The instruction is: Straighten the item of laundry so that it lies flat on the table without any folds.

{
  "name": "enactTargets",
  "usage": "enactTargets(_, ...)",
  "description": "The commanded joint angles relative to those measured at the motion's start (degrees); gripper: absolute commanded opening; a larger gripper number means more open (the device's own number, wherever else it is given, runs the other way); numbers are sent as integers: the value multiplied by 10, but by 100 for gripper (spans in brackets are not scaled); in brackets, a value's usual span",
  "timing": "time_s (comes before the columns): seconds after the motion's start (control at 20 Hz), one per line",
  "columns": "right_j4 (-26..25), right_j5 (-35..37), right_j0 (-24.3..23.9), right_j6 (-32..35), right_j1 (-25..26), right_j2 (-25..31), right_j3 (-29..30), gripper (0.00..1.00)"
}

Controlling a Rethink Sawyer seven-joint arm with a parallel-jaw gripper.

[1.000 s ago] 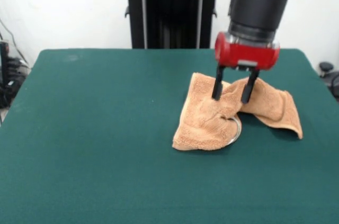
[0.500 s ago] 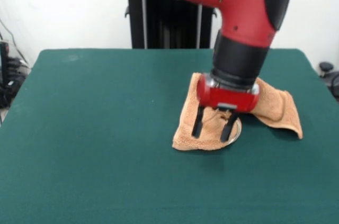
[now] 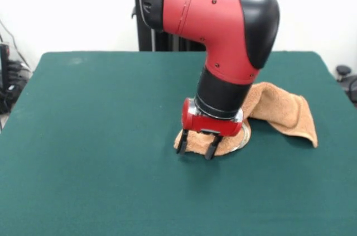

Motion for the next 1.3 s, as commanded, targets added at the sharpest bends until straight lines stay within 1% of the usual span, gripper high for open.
enactTargets(0.05,5,158,-4,90,37,15,-28,100)
enactTargets(0.35,2,169,-15,75,35,42,-17,100)
enactTargets(0.6,3,136,-23,68,28,65,5,100)
enactTargets(0.7,6,118,-27,66,21,75,17,100)
enactTargets(1.05,12,110,-28,66,-18,96,51,100)
enactTargets(1.3,11,108,-29,65,-31,105,66,100)
